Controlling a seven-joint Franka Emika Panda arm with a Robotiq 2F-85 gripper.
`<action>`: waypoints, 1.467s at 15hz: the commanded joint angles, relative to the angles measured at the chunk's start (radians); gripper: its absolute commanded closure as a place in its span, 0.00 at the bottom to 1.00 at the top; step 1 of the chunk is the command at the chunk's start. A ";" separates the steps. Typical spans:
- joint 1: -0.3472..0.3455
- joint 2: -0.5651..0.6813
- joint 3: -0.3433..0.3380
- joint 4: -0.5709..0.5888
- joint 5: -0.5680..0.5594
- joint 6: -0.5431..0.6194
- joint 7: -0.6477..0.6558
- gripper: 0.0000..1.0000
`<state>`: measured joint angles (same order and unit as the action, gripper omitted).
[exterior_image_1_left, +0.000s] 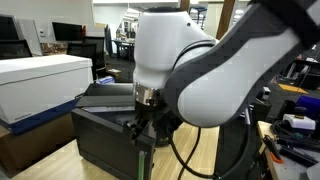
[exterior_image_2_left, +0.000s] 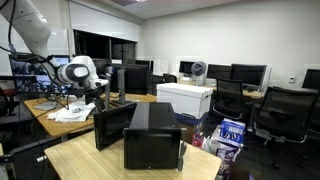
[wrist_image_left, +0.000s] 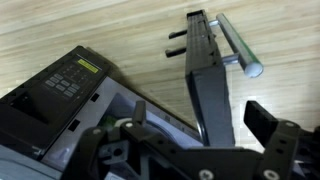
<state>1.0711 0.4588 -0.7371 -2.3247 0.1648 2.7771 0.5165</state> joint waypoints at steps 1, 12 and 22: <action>-0.152 -0.127 0.078 -0.012 -0.070 -0.032 0.018 0.00; -0.719 0.004 0.491 0.076 -0.070 0.052 0.009 0.32; -0.708 0.156 0.649 0.067 -0.056 0.391 -0.113 0.99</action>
<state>0.3310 0.5939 -0.0866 -2.2348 0.1180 3.0780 0.4487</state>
